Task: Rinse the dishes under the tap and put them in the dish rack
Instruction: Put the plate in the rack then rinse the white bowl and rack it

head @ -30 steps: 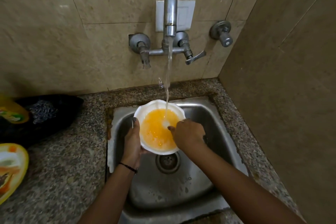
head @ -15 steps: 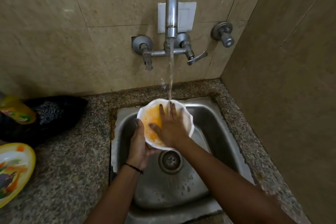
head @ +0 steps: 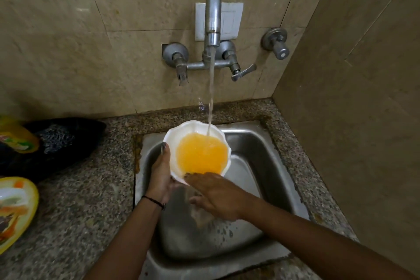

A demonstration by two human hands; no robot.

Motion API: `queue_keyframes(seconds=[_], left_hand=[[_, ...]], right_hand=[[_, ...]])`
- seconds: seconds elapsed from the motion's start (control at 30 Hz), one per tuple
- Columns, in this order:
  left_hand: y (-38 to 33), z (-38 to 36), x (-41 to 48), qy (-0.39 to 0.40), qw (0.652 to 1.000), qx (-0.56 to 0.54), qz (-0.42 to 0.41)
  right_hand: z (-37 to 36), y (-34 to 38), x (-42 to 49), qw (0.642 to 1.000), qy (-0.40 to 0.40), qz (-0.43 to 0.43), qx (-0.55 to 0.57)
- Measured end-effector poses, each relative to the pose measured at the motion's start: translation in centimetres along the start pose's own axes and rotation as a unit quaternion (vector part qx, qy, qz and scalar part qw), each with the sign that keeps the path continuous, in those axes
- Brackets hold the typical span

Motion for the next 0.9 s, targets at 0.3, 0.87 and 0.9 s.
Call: queue_keyframes(seconds=[0.3, 0.87, 0.9], left_hand=[[-2.9, -1.8, -2.4, -0.113, 0.874, 0.372, -0.292], [-0.4, 0.5, -2.3, -0.029, 0.997, 0.067, -0.036], [0.1, -0.2, -2.3, -0.004, 0.999, 0.034, -0.005]], right_hand=[[0.1, -6.8, -1.6, 0.987, 0.002, -0.16, 0.025], [1.7, -4.2, 5.3, 0.966, -0.149, -0.204, -0.05], [2.0, -4.0, 5.7, 0.957, -0.166, -0.233, -0.053]])
Point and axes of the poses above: each hand's wrist, its own x-axis towards the middle knuckle, its own z-axis out of the back of the hand, y = z × x, the point moved 5 cm from there along x, towards the middle knuckle, and after that the axes turned 8 degrees about z, right-handed, at the moved point
